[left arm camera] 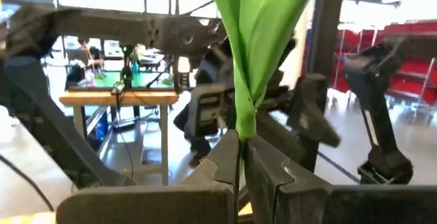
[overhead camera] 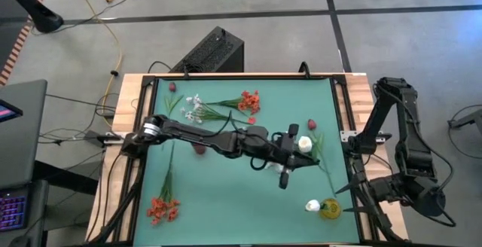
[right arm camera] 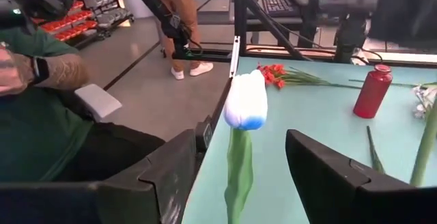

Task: Sort flowers into vase by color
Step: Put the white flower into the yellow vase

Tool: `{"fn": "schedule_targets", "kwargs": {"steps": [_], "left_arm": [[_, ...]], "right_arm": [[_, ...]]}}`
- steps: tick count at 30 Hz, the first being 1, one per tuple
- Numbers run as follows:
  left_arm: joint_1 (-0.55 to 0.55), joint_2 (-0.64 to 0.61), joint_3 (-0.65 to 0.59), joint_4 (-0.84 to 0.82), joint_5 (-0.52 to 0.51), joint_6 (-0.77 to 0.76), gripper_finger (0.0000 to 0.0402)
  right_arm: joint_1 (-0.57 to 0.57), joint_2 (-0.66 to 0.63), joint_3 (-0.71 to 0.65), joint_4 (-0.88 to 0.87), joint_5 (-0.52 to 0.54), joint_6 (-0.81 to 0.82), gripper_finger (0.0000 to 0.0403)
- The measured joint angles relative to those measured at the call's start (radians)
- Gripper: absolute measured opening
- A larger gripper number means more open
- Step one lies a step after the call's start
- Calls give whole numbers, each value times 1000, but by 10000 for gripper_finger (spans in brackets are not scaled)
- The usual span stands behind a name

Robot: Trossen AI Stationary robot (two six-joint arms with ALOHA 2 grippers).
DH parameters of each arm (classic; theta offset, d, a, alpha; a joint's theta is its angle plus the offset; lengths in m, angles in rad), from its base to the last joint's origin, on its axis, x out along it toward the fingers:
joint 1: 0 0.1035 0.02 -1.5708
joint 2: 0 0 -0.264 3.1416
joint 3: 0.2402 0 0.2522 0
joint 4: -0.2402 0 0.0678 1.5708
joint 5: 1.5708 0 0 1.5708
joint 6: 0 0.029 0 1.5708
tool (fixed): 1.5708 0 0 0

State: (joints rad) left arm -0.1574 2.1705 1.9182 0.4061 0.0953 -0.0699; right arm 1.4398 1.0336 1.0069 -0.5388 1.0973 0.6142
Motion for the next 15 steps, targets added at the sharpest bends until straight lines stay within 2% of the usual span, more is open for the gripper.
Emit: {"fn": "schedule_targets", "kwargs": {"steps": [7,12,15], "left_arm": [[20,85,30,69,29,-148,0],[20,210,188,27,129,-216,0],[18,283,315,-60,143,-230,0]], "right_arm": [[-1,0,0,1,6,-49,255],[-1,0,0,2,7,-51,255],[-1,0,0,6,7,-47,255]]}}
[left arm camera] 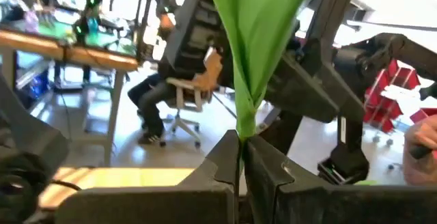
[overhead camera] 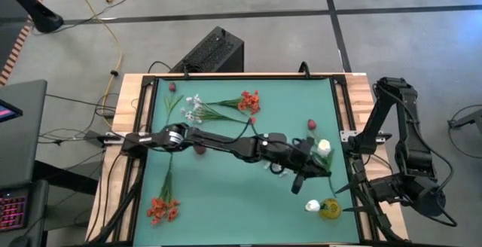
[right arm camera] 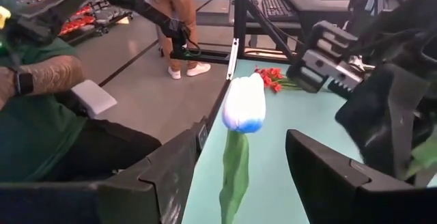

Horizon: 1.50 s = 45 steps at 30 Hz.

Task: Sort flowers into vase by color
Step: Put the white flower into the yellow vase

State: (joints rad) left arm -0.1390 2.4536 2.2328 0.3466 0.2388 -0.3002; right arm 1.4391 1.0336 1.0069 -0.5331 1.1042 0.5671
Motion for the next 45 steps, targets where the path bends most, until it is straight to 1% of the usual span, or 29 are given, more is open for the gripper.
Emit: {"fn": "schedule_targets", "kwargs": {"steps": [2,4,6,13,19,24,35,45], "left_arm": [[1,44,74,-37,13,-14,0],[1,78,123,-51,52,-36,0],[2,87,116,-30,67,-54,0],[-12,87,113,-41,93,-62,0],[-27,87,113,-57,92,-31,0],[-30,87,113,-92,64,-7,0],[-29,87,113,-127,60,34,0],[-28,86,113,-145,71,57,23]], "right_arm": [[0,0,0,11,0,0,255],[0,0,0,22,-1,0,255],[0,0,0,26,-1,0,255],[0,0,0,24,-4,-1,255],[0,0,0,25,-4,0,255],[0,0,0,25,-4,0,255],[0,0,0,26,-4,0,255],[0,0,0,26,-5,0,255]]}}
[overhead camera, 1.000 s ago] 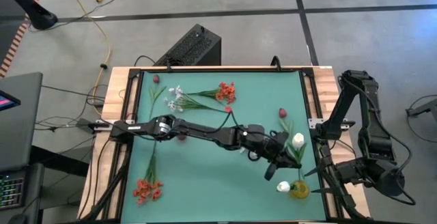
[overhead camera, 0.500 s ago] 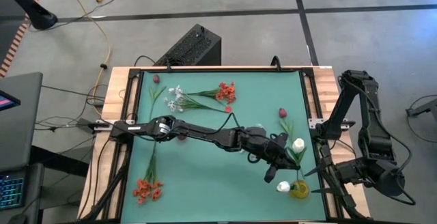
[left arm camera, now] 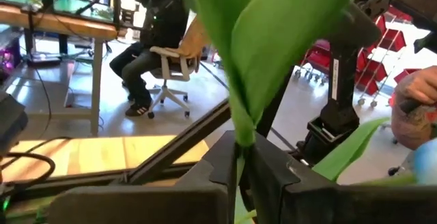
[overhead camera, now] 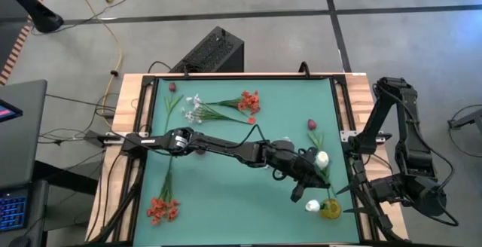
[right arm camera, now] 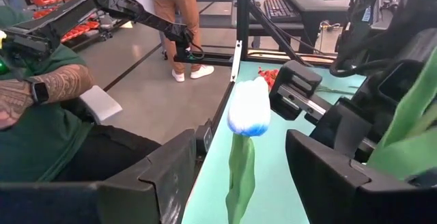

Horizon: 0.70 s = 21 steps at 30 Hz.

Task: Sort flowers into vase by color
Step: Put the white flower into the yellow vase

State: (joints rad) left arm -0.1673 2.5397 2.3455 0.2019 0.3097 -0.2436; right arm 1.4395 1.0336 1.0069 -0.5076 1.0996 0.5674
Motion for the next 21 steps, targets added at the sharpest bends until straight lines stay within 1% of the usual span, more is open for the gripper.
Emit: {"fn": "schedule_targets", "kwargs": {"steps": [4,9,13,18,21], "left_arm": [[1,0,0,-42,48,0,40],[11,-5,0,-85,196,-37,63],[24,-14,0,-123,269,-68,74],[37,-25,0,-171,278,-67,75],[39,-26,0,-170,278,-56,75]], "right_arm": [[0,0,0,0,0,0,255],[0,0,0,10,0,0,255],[0,0,0,24,0,0,255],[0,0,0,26,-1,0,255],[-1,-1,0,24,0,0,255]]}}
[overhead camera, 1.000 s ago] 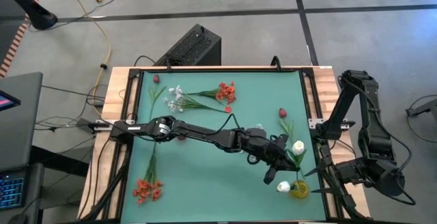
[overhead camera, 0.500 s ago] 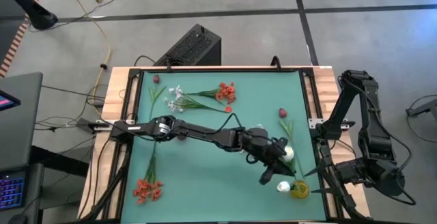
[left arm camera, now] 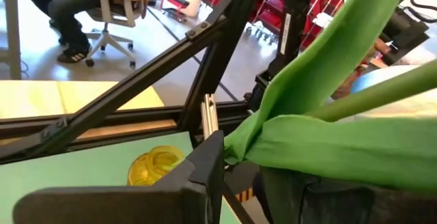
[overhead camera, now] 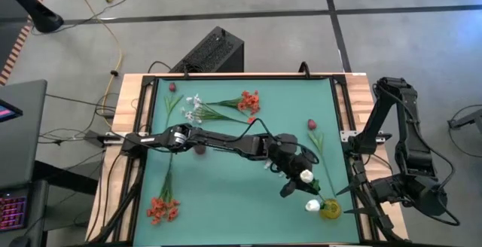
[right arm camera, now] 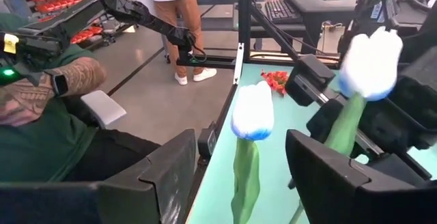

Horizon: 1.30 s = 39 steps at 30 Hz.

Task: Sort flowers into vase by color
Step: Put the white flower into the yellow vase

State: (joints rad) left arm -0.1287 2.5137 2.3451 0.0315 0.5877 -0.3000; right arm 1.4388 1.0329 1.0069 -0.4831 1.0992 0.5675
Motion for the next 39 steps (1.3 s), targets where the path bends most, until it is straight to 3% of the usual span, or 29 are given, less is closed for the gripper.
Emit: {"fn": "schedule_targets", "kwargs": {"steps": [9,18,24,30,39], "left_arm": [[0,-1,0,2,13,44,88],[-2,-18,0,-66,4,64,203],[-1,-63,11,-215,-23,122,256],[-1,-116,11,-419,-105,197,269],[0,-139,11,-588,-126,224,269]], "right_arm": [[-85,-1,0,-33,-20,19,255],[-146,-1,0,-36,-28,-18,255],[-189,-26,0,-31,-25,-45,255],[-219,-77,0,-25,-26,-45,255],[-219,-136,0,-34,-82,-7,255]]}}
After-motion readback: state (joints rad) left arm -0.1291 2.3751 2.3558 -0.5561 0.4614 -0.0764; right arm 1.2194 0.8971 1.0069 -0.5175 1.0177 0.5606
